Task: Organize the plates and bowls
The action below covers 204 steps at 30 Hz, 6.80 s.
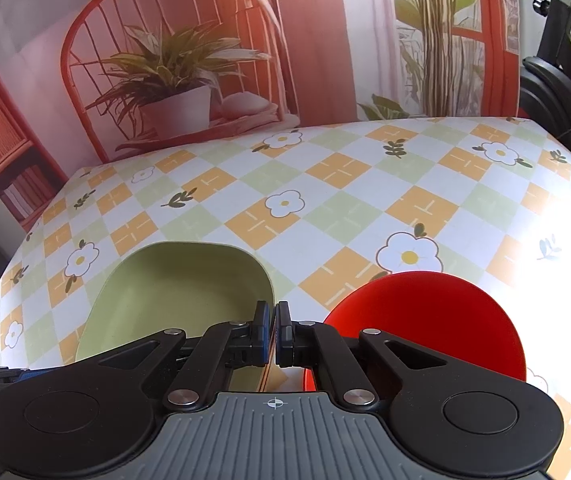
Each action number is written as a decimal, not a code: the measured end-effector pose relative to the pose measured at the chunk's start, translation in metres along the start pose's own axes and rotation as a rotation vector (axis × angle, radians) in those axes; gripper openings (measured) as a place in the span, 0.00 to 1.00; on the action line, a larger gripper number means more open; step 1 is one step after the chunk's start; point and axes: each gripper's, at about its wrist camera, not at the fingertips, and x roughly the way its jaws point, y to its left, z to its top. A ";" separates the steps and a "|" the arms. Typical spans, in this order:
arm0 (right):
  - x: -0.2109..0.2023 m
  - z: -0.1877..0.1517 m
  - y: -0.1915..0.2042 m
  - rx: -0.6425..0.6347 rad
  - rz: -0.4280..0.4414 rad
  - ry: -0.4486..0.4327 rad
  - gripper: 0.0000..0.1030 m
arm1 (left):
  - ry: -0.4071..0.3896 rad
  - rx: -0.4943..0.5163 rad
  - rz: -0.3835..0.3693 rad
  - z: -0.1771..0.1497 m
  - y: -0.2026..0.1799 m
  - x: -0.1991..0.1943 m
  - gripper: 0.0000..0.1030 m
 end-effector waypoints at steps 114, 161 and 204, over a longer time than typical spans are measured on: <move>-0.030 0.039 0.016 0.106 0.162 -0.151 0.06 | -0.094 0.060 -0.133 0.060 -0.020 -0.025 0.22; -0.014 -0.018 0.025 0.046 0.112 -0.023 0.13 | -0.063 0.120 -0.013 0.020 0.000 -0.009 0.39; -0.306 -0.057 0.035 -0.177 0.047 -0.493 0.72 | -0.542 0.172 0.127 -0.049 -0.063 -0.248 0.81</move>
